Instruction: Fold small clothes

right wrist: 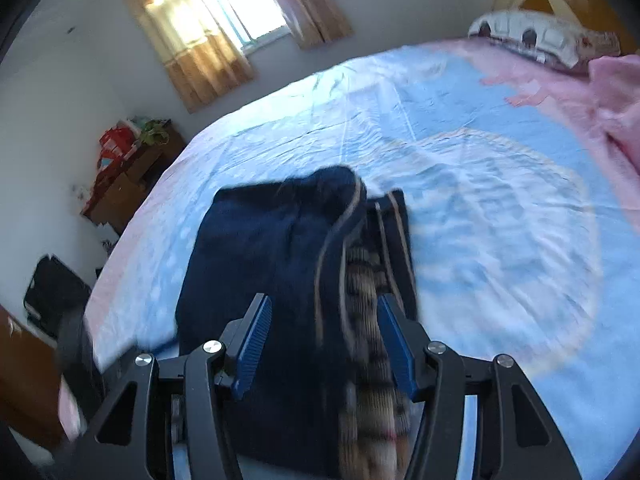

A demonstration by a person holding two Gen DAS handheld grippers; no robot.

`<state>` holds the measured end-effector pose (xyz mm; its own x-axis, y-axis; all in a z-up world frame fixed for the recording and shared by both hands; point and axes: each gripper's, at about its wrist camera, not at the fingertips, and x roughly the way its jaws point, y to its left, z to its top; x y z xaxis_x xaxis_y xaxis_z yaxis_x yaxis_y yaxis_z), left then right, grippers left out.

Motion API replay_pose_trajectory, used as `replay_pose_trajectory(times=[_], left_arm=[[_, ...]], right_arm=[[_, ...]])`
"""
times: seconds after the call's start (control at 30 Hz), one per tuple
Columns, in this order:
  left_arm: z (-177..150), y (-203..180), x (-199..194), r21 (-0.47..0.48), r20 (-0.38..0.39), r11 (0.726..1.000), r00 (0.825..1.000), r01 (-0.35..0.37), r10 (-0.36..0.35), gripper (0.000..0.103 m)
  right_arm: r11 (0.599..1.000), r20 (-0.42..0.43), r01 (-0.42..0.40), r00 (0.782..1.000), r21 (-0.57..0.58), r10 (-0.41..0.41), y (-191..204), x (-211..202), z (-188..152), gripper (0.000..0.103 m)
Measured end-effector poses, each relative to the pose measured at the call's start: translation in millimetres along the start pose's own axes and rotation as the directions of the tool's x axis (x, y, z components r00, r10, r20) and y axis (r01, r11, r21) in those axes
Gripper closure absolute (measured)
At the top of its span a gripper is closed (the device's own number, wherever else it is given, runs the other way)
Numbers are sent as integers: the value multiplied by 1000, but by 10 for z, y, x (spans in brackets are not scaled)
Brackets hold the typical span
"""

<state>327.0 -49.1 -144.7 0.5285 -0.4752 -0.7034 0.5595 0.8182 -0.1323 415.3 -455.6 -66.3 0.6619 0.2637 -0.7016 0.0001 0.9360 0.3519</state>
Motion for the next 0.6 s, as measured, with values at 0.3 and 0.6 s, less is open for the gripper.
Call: replay_pose_trajectory(times=[0.3, 0.6], left_arm=[[-27, 69, 23, -26, -2, 998, 998, 59, -59, 7], [-7, 14, 112, -24, -29, 997, 997, 70, -71, 5]], right_arm=[[991, -73, 38, 997, 125, -29, -258, 481, 149, 95], [971, -52, 119, 993, 207, -110, -440, 457, 25, 88]])
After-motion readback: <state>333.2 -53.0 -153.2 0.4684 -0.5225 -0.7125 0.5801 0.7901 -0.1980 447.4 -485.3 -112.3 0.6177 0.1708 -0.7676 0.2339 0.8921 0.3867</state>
